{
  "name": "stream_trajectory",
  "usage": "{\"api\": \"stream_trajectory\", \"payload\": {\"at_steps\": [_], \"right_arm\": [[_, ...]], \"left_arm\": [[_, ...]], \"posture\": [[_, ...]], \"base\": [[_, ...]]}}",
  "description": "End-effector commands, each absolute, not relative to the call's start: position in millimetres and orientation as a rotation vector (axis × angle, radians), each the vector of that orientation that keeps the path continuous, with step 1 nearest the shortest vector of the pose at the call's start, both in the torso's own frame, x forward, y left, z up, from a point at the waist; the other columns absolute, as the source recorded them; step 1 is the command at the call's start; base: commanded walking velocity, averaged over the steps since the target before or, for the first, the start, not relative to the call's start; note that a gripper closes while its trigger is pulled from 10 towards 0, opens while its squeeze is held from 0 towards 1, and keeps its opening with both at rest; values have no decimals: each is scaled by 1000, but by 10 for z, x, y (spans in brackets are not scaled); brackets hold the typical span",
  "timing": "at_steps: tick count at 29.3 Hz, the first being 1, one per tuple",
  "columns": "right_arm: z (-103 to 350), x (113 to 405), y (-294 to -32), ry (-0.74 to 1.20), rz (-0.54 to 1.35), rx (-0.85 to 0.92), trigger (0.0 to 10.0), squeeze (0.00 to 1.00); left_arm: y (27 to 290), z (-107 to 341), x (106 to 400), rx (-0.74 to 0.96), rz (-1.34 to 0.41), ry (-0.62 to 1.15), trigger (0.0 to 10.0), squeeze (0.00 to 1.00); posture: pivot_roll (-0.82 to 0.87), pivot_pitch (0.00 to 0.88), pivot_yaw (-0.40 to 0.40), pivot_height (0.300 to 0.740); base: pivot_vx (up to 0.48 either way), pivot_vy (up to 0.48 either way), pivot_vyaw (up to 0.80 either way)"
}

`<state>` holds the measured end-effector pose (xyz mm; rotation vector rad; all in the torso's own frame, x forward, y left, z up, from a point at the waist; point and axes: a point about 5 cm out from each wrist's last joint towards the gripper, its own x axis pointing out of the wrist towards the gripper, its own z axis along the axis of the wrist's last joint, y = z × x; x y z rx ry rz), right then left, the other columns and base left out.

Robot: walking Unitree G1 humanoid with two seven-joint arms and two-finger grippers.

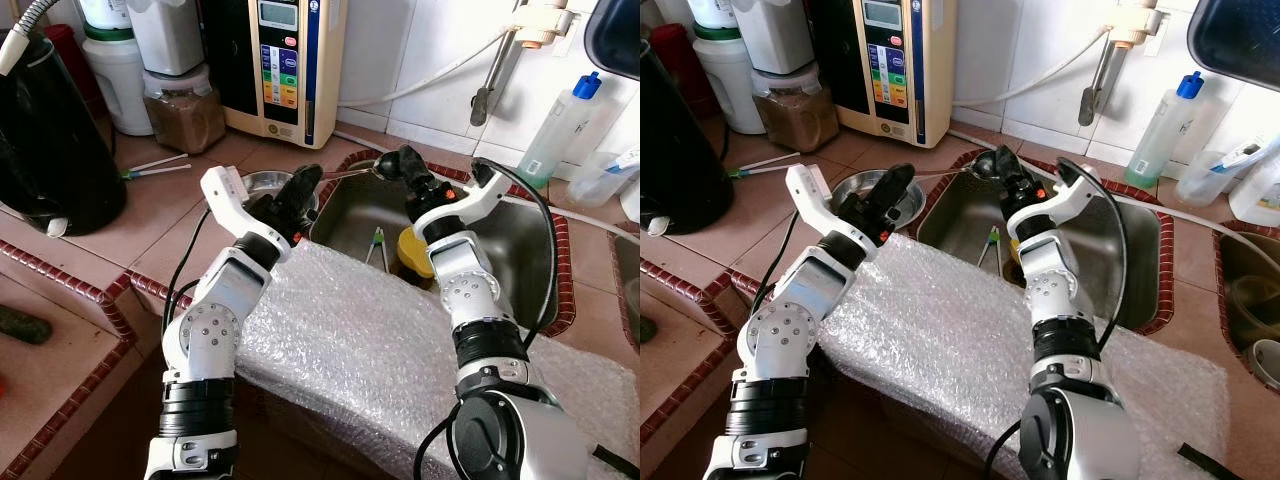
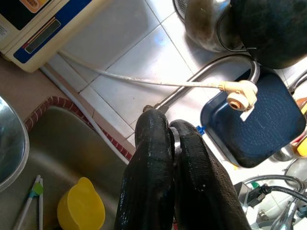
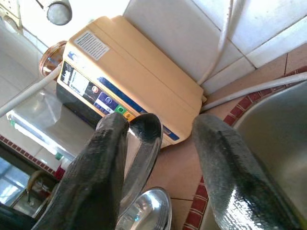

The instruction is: Kitchen organization

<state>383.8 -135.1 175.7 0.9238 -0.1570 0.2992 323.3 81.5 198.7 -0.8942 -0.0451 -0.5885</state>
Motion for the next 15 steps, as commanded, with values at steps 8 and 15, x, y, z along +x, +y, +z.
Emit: {"api": "stream_trajectory", "payload": {"at_steps": [8, 15], "right_arm": [[1810, 3870, -1298, -165, 338, 939, 0, 0], [1798, 3835, -1185, -148, 437, 983, 10000, 1000]], "left_arm": [[781, 2020, 3226, -893, -607, -47, 0, 0], [786, 2018, 3228, -893, -605, -46, 0, 0]], "posture": [[116, 0, 10, 740], [116, 0, 11, 740]], "base": [[0, 0, 0], [0, 0, 0]]}}
